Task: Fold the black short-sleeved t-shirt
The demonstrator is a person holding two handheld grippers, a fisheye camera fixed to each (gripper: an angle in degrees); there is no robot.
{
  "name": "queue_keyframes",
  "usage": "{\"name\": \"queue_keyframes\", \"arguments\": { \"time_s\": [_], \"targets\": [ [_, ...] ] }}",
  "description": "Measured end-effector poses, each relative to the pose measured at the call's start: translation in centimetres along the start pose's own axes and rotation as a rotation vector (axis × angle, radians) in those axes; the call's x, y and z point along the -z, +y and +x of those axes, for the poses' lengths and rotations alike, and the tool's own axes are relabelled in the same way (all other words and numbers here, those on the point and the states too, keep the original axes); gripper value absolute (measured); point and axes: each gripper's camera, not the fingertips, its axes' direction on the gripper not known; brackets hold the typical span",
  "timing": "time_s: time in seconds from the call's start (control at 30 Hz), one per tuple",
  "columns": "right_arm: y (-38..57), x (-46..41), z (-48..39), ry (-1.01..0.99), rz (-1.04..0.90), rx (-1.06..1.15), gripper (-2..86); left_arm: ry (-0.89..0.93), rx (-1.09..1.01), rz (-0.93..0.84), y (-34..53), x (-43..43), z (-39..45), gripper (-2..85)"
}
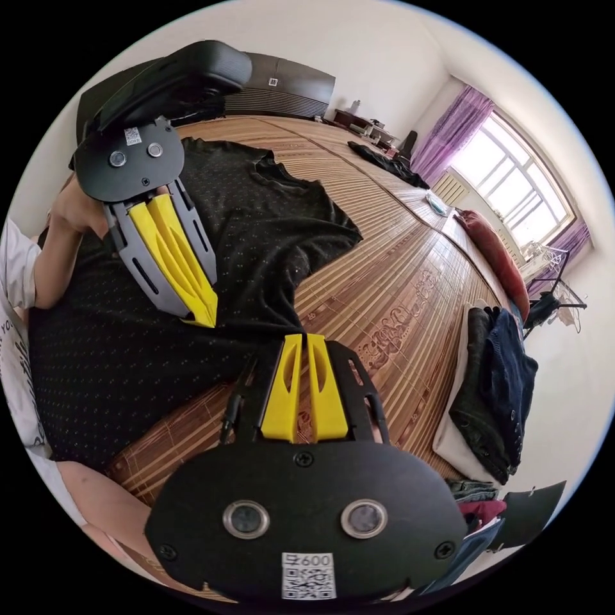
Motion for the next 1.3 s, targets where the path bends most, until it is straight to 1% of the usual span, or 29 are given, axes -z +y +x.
{"name": "queue_keyframes", "arguments": {
  "time_s": [0.17,0.2,0.27,0.37,0.4,0.47,0.53,0.57,0.6,0.63,0.67,0.7,0.77,0.8,0.83,0.87,0.97,1.0,1.07,1.1,1.17,1.3],
  "targets": [
    [-0.1,-0.2,-1.1,0.029,0.007,0.061,-0.9,0.008,-0.017,-0.039,0.2,0.2,-0.7,0.8],
    [-0.1,-0.2,-1.2,0.030,0.008,0.065,-0.9,0.040,-0.026,-0.072,0.2,0.0,-1.0,1.1],
    [-0.1,-0.2,-1.4,0.027,0.012,0.074,-0.9,0.067,-0.028,-0.076,0.4,0.3,-1.5,1.9],
    [0.1,-0.2,-1.8,0.037,0.023,0.095,-0.9,0.088,-0.040,-0.094,1.4,2.0,-2.7,5.0],
    [0.1,-0.2,-1.9,0.041,0.026,0.102,-0.9,0.073,-0.016,-0.073,2.1,3.2,-3.7,6.5],
    [0.1,-0.4,-2.3,0.056,0.024,0.120,-0.9,0.027,0.075,0.022,3.5,5.9,-5.7,9.7],
    [0.0,-0.5,-2.5,0.061,0.024,0.128,-0.9,-0.025,0.344,0.233,6.2,9.6,-10.2,14.7],
    [0.0,-0.5,-2.6,0.063,0.030,0.130,-0.9,-0.026,0.423,0.286,7.0,10.4,-11.3,15.8],
    [0.1,-0.5,-2.6,0.063,0.033,0.131,-0.9,-0.001,0.528,0.384,8.6,11.4,-13.1,16.0],
    [0.1,-0.5,-2.7,0.062,0.037,0.132,-0.9,0.052,0.545,0.477,9.8,12.0,-14.3,15.9],
    [0.1,-0.6,-2.7,0.060,0.038,0.131,-0.9,0.086,0.554,0.512,10.2,12.1,-14.9,15.6],
    [0.1,-0.6,-2.7,0.060,0.039,0.131,-0.9,0.160,0.572,0.565,10.7,12.2,-16.0,15.0],
    [0.2,-0.7,-2.7,0.058,0.046,0.129,-0.9,0.226,0.564,0.592,10.5,12.1,-17.5,14.2],
    [0.2,-0.7,-2.8,0.058,0.047,0.129,-0.9,0.265,0.615,0.520,9.9,11.7,-18.9,13.7],
    [0.2,-0.8,-2.8,0.058,0.046,0.129,-0.9,0.292,0.630,0.431,9.3,11.5,-20.0,13.6],
    [0.1,-0.8,-2.9,0.059,0.045,0.130,-0.9,0.286,0.615,0.394,9.0,11.6,-20.3,13.5],
    [0.1,-0.9,-3.1,0.063,0.048,0.135,-0.9,0.134,0.621,0.186,9.1,12.0,-21.2,12.7],
    [0.1,-1.0,-3.1,0.064,0.048,0.135,-0.9,0.094,0.617,0.147,9.5,12.5,-21.5,12.5],
    [0.1,-1.1,-3.3,0.069,0.047,0.140,-0.9,0.084,0.633,0.176,10.4,13.8,-22.2,12.3],
    [0.0,-1.1,-3.4,0.069,0.047,0.140,-0.9,0.098,0.633,0.216,10.9,14.9,-22.6,12.3],
    [0.0,-1.2,-3.5,0.070,0.047,0.141,-0.9,0.130,0.647,0.238,11.2,15.8,-23.7,12.3],
    [0.0,-1.4,-4.0,0.087,0.048,0.157,-0.9,0.203,0.732,0.180,11.6,15.1,-26.1,12.6]
  ]
}}
